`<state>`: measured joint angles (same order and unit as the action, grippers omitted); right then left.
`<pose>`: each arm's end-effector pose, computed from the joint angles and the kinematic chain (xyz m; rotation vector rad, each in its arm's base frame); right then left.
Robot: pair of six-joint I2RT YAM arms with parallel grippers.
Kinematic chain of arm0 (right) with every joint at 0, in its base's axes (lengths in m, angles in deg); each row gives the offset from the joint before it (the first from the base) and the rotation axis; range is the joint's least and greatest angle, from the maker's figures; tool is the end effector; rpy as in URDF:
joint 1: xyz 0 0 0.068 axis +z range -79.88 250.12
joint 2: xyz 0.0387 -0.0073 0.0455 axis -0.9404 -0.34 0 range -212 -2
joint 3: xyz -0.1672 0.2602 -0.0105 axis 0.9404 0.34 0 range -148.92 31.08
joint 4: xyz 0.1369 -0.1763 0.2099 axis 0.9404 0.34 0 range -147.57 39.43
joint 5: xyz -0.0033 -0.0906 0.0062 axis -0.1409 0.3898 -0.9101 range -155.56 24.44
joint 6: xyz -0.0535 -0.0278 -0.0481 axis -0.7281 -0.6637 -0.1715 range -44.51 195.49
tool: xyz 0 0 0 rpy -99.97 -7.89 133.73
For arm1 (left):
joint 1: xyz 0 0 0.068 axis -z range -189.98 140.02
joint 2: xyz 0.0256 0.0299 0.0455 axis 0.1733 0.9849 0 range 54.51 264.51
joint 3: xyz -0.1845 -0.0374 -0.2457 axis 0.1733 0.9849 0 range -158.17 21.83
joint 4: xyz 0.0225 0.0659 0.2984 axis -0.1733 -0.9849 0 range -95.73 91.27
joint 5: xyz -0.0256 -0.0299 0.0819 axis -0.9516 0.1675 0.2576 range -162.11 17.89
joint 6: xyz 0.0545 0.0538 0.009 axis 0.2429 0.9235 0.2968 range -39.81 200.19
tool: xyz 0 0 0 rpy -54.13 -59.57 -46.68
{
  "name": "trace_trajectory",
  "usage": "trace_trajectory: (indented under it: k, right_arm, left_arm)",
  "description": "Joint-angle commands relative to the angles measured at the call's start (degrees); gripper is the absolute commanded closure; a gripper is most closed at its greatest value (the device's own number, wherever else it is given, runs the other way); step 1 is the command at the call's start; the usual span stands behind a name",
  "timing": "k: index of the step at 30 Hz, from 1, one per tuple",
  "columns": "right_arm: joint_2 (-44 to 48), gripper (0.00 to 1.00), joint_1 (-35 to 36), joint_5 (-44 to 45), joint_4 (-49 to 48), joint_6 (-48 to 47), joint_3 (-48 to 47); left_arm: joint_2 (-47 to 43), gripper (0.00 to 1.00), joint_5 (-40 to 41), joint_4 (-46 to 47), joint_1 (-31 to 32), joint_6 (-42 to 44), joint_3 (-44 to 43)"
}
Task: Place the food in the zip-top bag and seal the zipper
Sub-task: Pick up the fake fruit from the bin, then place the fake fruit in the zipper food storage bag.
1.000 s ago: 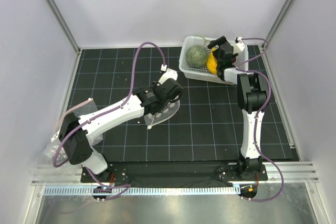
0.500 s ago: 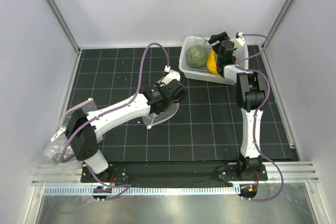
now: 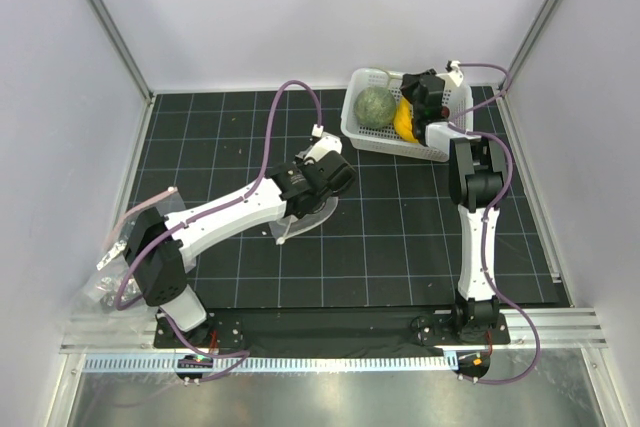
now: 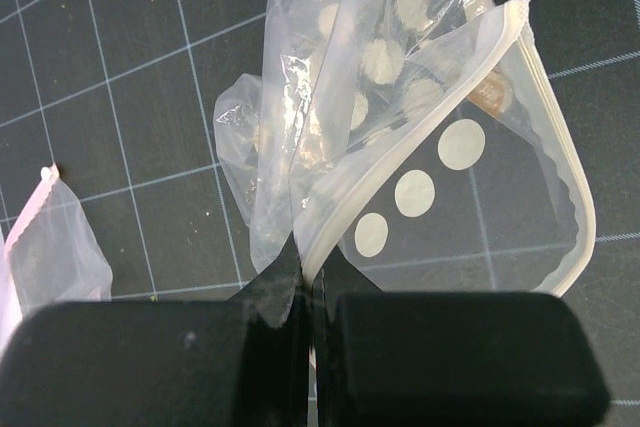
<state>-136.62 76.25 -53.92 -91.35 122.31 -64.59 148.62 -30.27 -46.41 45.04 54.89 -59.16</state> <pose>0.6326 0.0546 0.1786 0.7304 1.5201 0.5308 0.2652 -0.3027 0.2993 0.3657 2.2657 0.2835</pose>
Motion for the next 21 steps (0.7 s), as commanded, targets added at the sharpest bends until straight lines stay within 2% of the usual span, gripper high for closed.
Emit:
trace_trajectory:
  k: [1, 10, 15, 21]
  right_arm:
    - [4.89, 0.99, -0.24, -0.83, -0.85, -0.69, 0.31]
    - [17.54, 0.99, -0.24, -1.44, 0.64, -4.11, 7.08]
    - [28.60, 0.99, -0.24, -3.64, 2.66, -5.26, 10.77]
    - [42.57, 0.99, -0.24, -3.47, 4.51, -4.91, 20.68]
  left_arm:
    - [-1.82, 1.00, 1.92, -0.40, 0.17, -0.89, -1.98]
    - [-1.65, 1.00, 4.82, -1.27, 0.17, -0.98, -2.07]
    - [-1.03, 1.00, 5.44, -1.71, 0.17, -1.07, -2.42]
    - [0.02, 1.00, 3.34, -1.54, 0.08, -0.63, -2.94]
